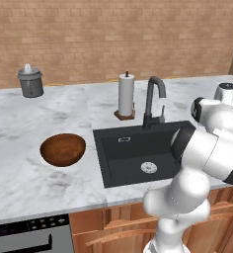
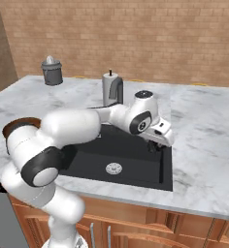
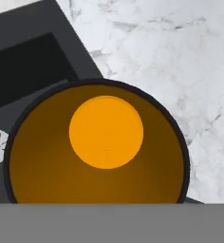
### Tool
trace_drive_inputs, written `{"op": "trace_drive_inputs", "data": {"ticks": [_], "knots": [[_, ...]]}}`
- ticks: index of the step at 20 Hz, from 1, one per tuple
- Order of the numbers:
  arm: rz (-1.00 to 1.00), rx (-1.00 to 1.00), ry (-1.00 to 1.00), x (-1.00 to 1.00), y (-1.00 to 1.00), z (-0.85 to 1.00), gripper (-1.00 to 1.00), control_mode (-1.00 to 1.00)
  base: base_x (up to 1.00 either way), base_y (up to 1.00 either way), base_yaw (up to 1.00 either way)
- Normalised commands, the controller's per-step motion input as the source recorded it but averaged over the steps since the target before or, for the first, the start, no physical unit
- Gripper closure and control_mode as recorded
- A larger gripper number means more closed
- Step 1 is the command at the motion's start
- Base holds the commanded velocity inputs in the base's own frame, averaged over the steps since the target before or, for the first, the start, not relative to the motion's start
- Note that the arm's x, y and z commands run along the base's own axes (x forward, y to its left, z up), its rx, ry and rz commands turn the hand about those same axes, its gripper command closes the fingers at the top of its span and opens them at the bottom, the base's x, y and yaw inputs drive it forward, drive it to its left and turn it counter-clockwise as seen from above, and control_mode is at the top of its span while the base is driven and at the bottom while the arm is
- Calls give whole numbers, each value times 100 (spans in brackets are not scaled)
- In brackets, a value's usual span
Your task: Pick the mug and place it in the sink. Pick the bowl and place it in the open cabinet and then close the cabinet.
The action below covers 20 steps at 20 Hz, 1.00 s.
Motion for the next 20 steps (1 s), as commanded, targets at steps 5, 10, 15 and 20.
{"op": "trace_drive_inputs", "data": {"ticks": [5,10,15,20], "knots": [[-16,11,14,53,80,2,100,-100,0,0,0],[1,12,5,51,19,-29,100,-100,0,0,0],[15,12,7,52,2,-64,100,-100,0,0,0],[14,10,21,70,0,-69,100,-100,0,0,0]]}}
